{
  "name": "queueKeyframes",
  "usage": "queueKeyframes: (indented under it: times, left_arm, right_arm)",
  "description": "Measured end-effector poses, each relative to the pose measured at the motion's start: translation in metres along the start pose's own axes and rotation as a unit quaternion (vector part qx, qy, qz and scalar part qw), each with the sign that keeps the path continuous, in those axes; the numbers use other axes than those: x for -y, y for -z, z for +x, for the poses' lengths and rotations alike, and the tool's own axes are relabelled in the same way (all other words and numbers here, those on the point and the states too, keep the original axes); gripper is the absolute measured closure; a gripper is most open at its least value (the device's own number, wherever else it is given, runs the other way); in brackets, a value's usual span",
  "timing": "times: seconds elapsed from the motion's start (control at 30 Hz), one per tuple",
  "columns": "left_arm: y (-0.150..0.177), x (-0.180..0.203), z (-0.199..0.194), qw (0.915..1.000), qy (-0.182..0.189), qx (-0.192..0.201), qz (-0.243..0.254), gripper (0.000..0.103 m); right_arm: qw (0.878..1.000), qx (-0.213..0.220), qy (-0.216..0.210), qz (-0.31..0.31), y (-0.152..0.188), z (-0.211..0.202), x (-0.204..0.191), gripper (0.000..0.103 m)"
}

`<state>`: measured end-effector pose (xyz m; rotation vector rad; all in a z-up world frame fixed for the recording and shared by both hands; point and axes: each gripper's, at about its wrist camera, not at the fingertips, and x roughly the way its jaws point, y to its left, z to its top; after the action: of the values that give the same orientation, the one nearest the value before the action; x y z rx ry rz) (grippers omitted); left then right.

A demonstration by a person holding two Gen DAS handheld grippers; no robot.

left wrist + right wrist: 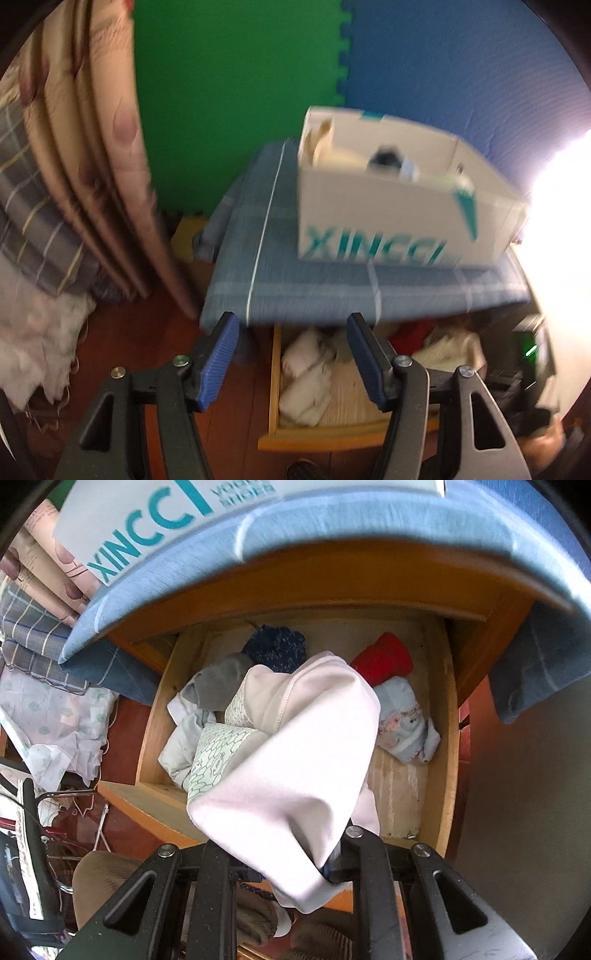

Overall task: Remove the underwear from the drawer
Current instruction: 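Withdraw the left gripper over the drawer while the right gripper carries the lavender panties toward the shoe box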

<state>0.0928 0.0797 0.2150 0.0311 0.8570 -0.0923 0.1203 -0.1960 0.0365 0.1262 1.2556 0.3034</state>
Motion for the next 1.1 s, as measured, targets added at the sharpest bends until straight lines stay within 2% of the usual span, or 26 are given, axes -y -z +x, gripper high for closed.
queueKeyframes:
  times: [0.17,0.3,0.5,0.7,0.9,1.1]
  left_arm:
    - [0.05,0.004,0.032,0.9987,-0.016,-0.047,-0.009,0.041]
    - [0.079,0.017,0.047,0.998,-0.028,-0.056,0.001,0.041]
    - [0.107,0.033,0.06,0.9978,-0.012,-0.065,-0.005,0.041]
    - [0.117,0.042,0.072,0.9974,-0.02,-0.07,0.006,0.041]
    - [0.117,0.036,0.065,0.9987,-0.023,-0.044,-0.011,0.041]
    - [0.119,0.033,0.058,0.9986,-0.043,-0.021,-0.022,0.041]
  right_arm:
    - [1.0,0.012,-0.001,-0.018,-0.002,-0.027,-0.014,0.085]
    - [0.999,0.026,-0.003,-0.029,-0.004,-0.054,-0.024,0.085]
    - [0.997,0.054,-0.011,-0.048,-0.013,-0.11,-0.038,0.085]
    - [0.992,0.106,-0.015,-0.067,-0.037,-0.178,-0.054,0.085]
    - [0.985,0.154,-0.008,-0.082,-0.075,-0.231,-0.071,0.085]
    - [0.975,0.201,0.012,-0.091,-0.124,-0.259,-0.089,0.085]
